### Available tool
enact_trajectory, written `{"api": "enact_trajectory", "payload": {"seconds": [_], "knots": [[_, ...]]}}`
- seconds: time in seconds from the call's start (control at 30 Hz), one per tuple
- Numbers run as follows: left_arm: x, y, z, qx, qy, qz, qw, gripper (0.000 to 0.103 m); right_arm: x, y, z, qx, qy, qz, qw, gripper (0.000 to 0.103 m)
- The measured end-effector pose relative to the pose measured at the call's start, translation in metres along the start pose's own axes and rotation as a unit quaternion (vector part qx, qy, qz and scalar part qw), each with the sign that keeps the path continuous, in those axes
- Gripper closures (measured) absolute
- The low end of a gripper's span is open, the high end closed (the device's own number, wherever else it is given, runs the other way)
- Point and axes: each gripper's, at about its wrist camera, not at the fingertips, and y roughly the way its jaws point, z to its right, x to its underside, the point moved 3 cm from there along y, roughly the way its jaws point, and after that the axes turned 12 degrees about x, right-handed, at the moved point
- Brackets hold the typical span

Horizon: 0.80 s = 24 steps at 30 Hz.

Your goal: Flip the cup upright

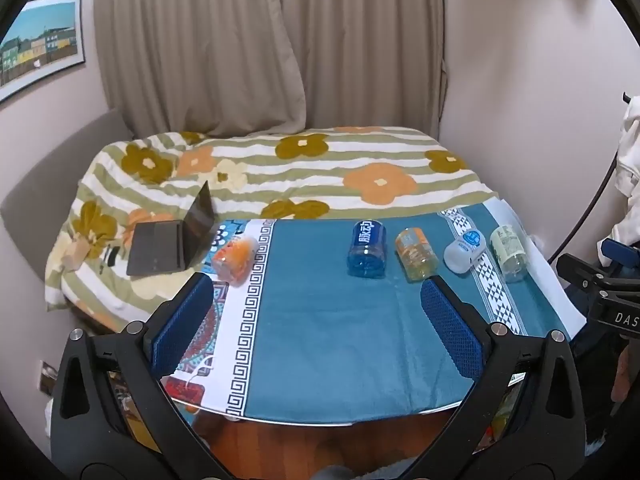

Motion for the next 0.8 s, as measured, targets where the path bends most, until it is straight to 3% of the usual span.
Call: {"api": "enact_trajectory", "payload": {"seconds": [0.8], "knots": [[-0.0017,0.0005,-0.0014,0.003,-0.001,-0.001,1.0000,0.000,0.0011,-0.0016,-0.0032,0.000,0.001,0.001,1.000,0.000]]}}
